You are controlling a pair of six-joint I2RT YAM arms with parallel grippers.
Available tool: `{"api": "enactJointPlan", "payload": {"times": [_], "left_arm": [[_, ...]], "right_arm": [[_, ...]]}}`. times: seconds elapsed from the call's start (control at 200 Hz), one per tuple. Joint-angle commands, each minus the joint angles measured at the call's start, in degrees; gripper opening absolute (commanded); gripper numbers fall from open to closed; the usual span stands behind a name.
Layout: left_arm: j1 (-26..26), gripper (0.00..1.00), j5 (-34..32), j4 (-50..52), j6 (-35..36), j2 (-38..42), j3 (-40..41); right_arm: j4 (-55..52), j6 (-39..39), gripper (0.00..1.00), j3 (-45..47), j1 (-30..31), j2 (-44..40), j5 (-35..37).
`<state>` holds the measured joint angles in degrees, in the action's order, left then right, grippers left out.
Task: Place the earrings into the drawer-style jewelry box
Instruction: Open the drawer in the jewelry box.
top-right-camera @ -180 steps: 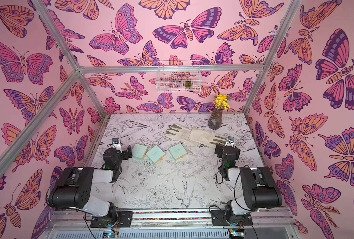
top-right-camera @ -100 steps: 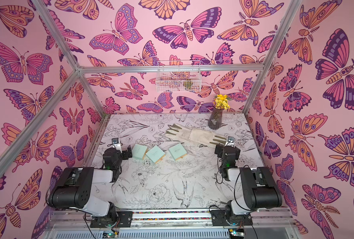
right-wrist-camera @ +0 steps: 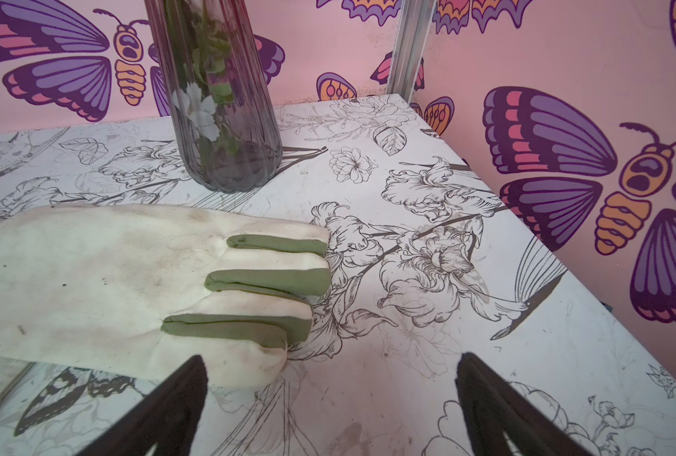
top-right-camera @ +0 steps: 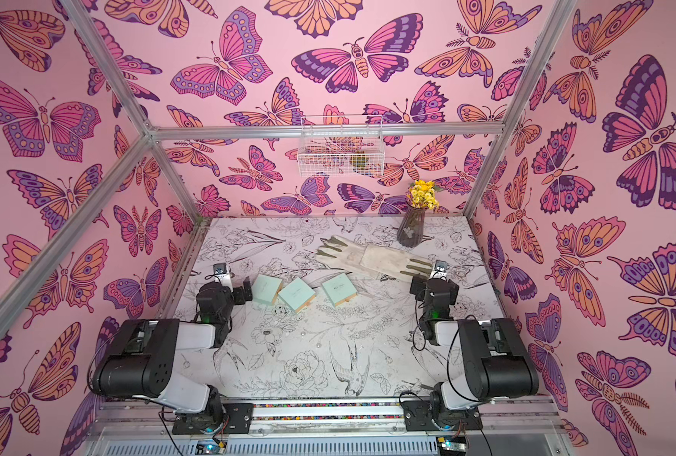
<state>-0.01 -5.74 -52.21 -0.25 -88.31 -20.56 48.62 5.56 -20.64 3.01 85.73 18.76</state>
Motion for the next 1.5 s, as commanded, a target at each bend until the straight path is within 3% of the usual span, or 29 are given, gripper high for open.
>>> {"api": "enactJointPlan", "payload": {"times": [0.0,0.07,0.155,0.265,0.396,0.496,0.606,0.801,0.931,1.061,1.182,1.492], "left_arm": [[-0.2,0.99,-0.1,-0.8,0.9,0.2,0.2],[-1.9,0.99,-4.0,-1.9,1.9,3.3,1.1],[-5.8,0.99,-12.0,2.1,3.8,12.4,4.3],[-9.9,0.99,-19.6,17.6,3.9,25.4,2.3],[-12.6,0.99,-26.2,24.4,-5.9,31.1,-0.2],[-12.8,0.99,-27.2,39.3,-19.2,33.1,-5.0],[-12.7,0.99,-24.5,51.8,-26.6,32.8,-10.0],[-12.8,0.99,-13.7,55.2,-28.9,31.8,-12.2],[-13.1,0.99,-9.3,61.7,-29.7,26.6,-18.2],[-15.7,0.99,-5.6,61.6,-29.1,22.9,-20.4],[-20.0,0.99,-4.6,61.4,-27.5,19.8,-22.2],[-25.3,0.99,1.9,59.1,-26.5,13.9,-24.6]], "right_arm": [[-0.1,-0.1,0.99,-1.1,0.2,0.2,-0.2],[1.1,-0.8,0.99,-0.7,0.2,-0.2,-0.8],[0.1,-1.8,0.99,0.0,0.3,-4.3,-2.1],[-15.9,1.4,0.99,-2.6,0.5,-13.1,0.0],[-25.5,8.8,0.99,-4.6,0.3,-20.3,1.4],[-31.1,14.8,0.99,-5.6,0.3,-25.4,1.4],[-39.4,21.0,0.99,-7.8,0.4,-29.8,1.5],[-57.5,28.6,1.00,-15.5,0.3,-30.3,2.0],[-58.5,25.7,0.94,-17.5,0.3,-27.6,-6.5],[-57.1,23.1,0.88,-19.1,0.4,-24.7,-21.1],[-53.3,25.0,0.93,-19.7,1.7,-21.4,-32.1],[-52.3,21.1,0.98,-23.9,17.0,-15.2,-32.0]]}}
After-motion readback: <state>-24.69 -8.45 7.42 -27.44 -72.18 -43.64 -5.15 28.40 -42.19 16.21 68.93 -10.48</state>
